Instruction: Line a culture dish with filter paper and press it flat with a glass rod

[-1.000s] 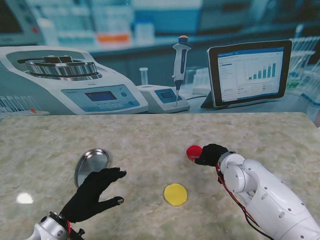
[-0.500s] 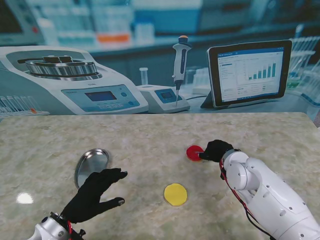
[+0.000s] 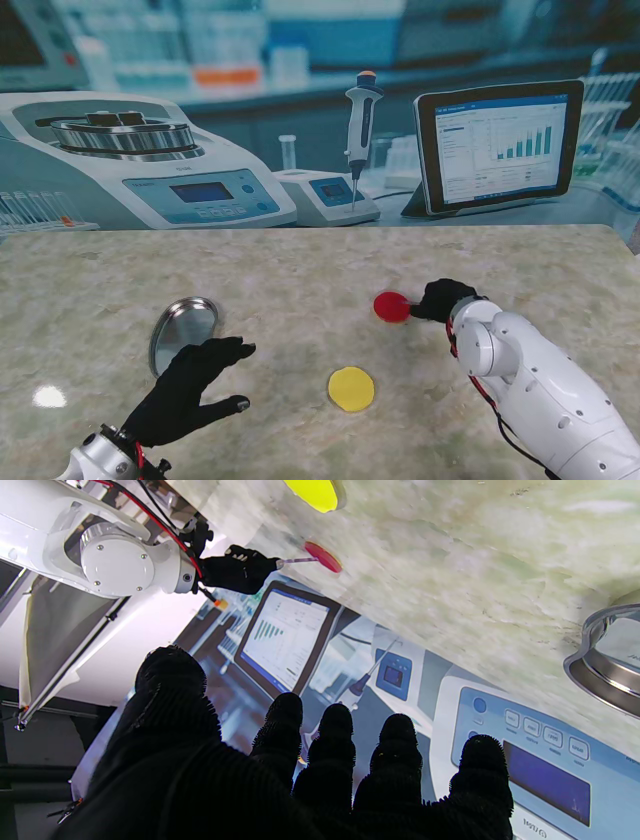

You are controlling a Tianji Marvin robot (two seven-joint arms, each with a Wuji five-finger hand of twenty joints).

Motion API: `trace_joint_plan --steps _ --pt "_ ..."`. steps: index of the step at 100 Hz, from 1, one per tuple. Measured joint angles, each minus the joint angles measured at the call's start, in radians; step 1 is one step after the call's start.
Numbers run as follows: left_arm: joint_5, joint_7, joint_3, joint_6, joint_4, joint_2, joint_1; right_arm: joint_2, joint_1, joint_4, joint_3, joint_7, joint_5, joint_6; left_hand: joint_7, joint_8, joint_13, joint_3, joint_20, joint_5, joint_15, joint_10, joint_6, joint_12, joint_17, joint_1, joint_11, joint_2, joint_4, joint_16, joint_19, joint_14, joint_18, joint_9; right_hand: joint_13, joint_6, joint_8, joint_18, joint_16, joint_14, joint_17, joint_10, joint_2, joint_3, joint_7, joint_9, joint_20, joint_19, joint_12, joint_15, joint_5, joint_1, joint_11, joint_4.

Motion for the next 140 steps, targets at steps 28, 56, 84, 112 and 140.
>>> trace_joint_plan --steps 28,56,84,112,140 --pt "0.0 -0.004 -0.002 0.0 -0.004 0.0 0.004 -0.003 -0.087 -0.088 0.089 -0.027 0.058 -0.045 0.0 0.0 0.0 0.0 -0.007 0.0 0.0 0.0 0.0 0.0 0.0 0.0 0.0 0.0 0.0 0.0 0.0 0.0 0.0 0.0 0.0 0.001 0.0 0.0 0.0 0.0 0.0 0.0 0.0 0.0 0.0 0.0 0.0 0.0 0.001 0.0 0.0 0.0 0.002 0.0" --pt "0.006 -0.001 -0.001 -0.002 -0.005 0.001 0.005 -0.012 -0.221 -0.259 0.188 -0.07 0.091 -0.123 0.0 0.0 0.0 0.0 -0.008 0.0 0.0 0.0 0.0 0.0 0.0 0.0 0.0 0.001 0.0 0.0 0.0 -0.001 0.0 0.0 0.0 0.002 0.0 0.0 0.0 0.0 0.0 0.0 0.0 0.0 0.0 0.0 0.0 0.0 0.001 0.0 0.0 0.0 0.002 0.0" --pt "0.007 -0.002 0.009 0.008 -0.008 0.001 0.002 -0.016 -0.3 -0.362 0.231 -0.099 0.127 -0.181 0.0 0.0 0.0 0.0 -0.008 0.0 0.0 0.0 0.0 0.0 0.0 0.0 0.0 0.002 0.0 0.0 0.0 -0.001 0.0 0.0 0.0 0.003 0.0 0.0 0.0 0.0 0.004 0.0 0.0 0.0 0.0 0.0 0.0 0.0 0.001 0.0 0.0 0.0 0.002 0.0" --pt "0.029 0.014 -0.002 -0.005 -0.022 0.0 0.004 -0.017 -0.374 -0.463 0.235 -0.107 0.199 -0.279 0.005 0.0 0.0 0.0 -0.008 0.0 0.0 0.0 -0.022 -0.005 0.0 0.0 -0.023 0.002 0.0 0.0 0.0 -0.001 0.0 0.0 0.0 0.003 0.0 0.0 0.0 0.0 0.005 0.0 0.0 0.0 0.0 0.0 0.0 0.0 0.001 0.0 0.0 0.0 0.002 0.0" --pt "0.047 0.027 -0.031 -0.06 -0.027 -0.003 0.006 -0.017 -0.431 -0.521 0.195 -0.111 0.244 -0.344 0.054 0.028 0.0 0.0 -0.008 -0.014 0.0 0.0 -0.077 -0.005 0.017 0.026 -0.023 -0.003 0.0 0.0 0.0 -0.002 0.0 0.0 0.0 0.003 0.0 0.0 0.0 0.0 0.006 0.0 0.0 0.0 0.0 0.0 0.0 0.0 0.001 0.0 0.0 0.0 0.002 0.0"
